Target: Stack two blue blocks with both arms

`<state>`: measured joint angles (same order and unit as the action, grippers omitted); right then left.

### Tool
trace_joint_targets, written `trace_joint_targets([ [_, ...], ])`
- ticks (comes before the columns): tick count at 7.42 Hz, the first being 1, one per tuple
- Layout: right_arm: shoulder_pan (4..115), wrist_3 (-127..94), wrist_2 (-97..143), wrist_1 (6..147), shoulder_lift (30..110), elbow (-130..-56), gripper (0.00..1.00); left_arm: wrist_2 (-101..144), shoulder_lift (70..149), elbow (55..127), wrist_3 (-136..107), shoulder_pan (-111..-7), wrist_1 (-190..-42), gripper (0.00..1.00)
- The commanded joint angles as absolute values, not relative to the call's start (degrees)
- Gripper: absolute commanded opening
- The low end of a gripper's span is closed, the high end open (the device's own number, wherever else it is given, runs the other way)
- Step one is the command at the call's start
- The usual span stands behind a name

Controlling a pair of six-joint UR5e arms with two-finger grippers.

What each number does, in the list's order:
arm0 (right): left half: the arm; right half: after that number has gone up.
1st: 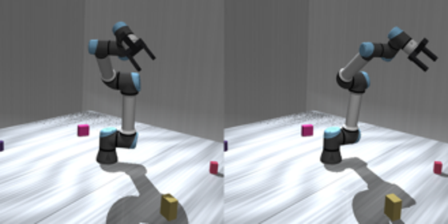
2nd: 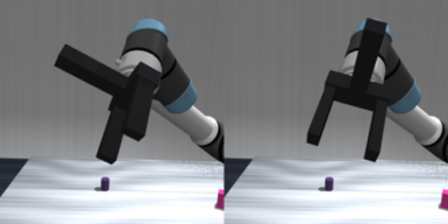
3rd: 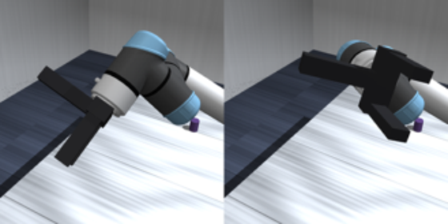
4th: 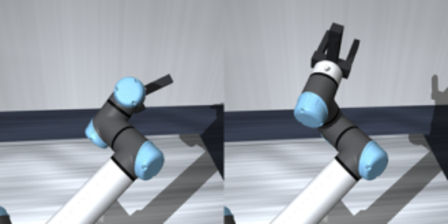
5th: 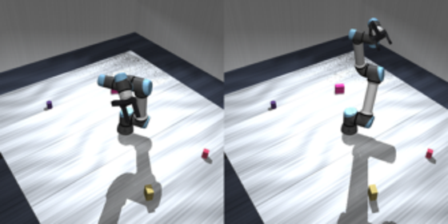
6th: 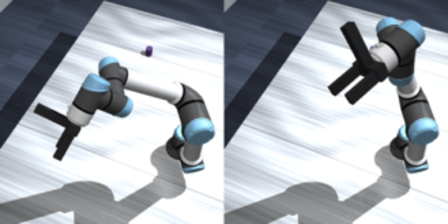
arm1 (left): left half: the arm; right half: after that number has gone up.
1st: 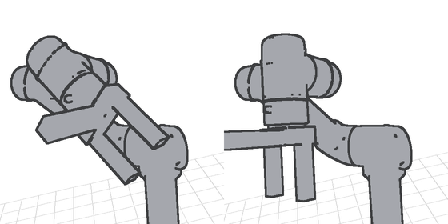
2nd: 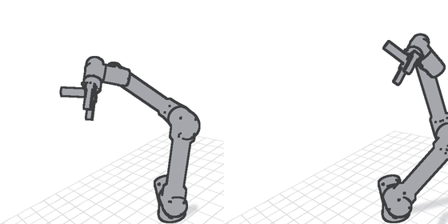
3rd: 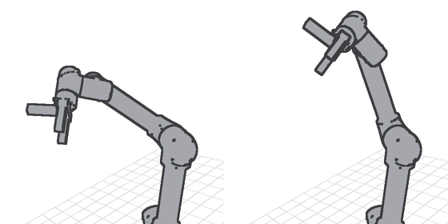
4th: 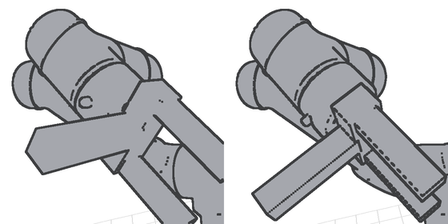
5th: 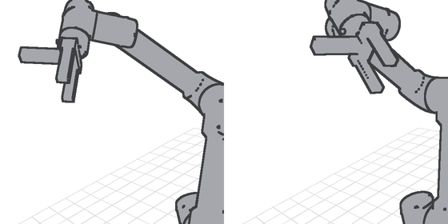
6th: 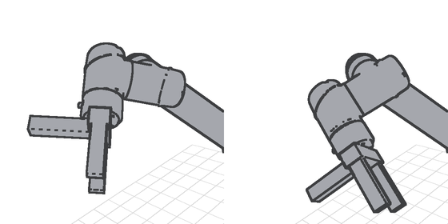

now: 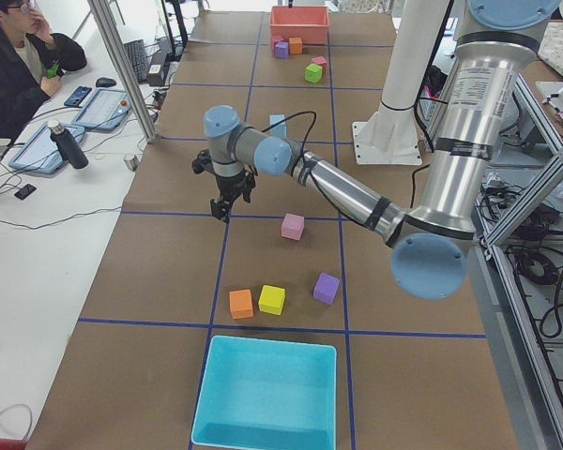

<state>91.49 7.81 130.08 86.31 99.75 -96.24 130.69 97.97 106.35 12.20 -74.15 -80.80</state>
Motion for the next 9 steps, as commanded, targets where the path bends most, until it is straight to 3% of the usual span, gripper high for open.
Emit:
trace_joint_targets([
  [1, 91.5, 7.8, 130.1, 86.3, 99.8, -96.2, 1.0, 130.8, 91.7, 101.1, 19.7, -85.7, -80.9, 0.99],
  [4, 91.4, 7.7, 130.1, 86.3, 99.6, -96.2, 1.0, 137.7, 87.9, 99.2, 19.4, -92.4, -81.2, 0.99],
  [9, 91.4, 7.6, 130.3, 86.2, 99.6, -96.2, 1.0, 138.2, 86.1, 101.2, 19.7, -93.1, -81.2, 0.99],
])
